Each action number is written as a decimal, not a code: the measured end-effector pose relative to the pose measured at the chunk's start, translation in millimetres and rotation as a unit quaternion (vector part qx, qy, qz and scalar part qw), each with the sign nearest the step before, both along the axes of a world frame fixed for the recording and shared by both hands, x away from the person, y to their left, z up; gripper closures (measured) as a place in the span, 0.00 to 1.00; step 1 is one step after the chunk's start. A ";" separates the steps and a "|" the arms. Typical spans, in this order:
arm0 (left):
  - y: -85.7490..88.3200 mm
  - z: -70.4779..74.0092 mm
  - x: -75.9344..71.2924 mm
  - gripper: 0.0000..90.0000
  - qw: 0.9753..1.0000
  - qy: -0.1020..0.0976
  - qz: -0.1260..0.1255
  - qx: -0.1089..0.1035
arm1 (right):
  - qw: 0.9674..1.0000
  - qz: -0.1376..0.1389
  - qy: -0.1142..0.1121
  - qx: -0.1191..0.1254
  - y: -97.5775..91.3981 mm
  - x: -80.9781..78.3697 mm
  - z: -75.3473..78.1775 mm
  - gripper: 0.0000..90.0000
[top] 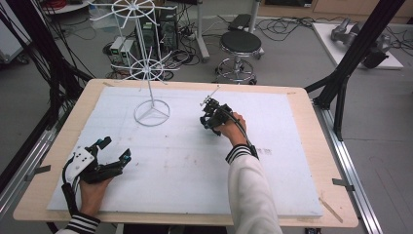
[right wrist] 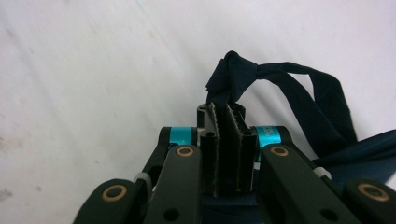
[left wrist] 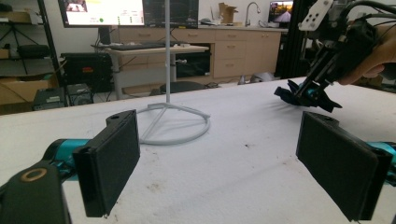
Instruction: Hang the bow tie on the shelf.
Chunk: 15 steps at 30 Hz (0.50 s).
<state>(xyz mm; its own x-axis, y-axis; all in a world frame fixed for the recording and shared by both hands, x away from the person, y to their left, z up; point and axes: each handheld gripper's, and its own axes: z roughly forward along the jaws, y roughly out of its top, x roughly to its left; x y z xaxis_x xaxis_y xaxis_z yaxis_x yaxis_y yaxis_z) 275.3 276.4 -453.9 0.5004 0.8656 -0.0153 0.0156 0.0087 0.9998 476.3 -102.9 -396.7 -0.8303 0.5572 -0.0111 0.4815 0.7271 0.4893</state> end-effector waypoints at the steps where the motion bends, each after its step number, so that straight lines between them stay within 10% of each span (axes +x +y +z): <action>1: 0.0 0.0 0.0 0.15 1.000 0.000 0.000 0.000 | 1.000 0.003 -0.005 0.007 -0.3 0.0 1.2 0.94; 8: 0.0 0.0 -0.1 0.15 1.000 0.000 0.000 0.000 | 0.998 0.000 -0.023 0.062 -4.4 -3.2 10.1 0.94; 15: -0.3 0.0 -0.1 0.15 1.000 0.000 0.000 0.000 | 0.989 -0.011 -0.026 0.148 -12.2 -4.3 16.8 0.94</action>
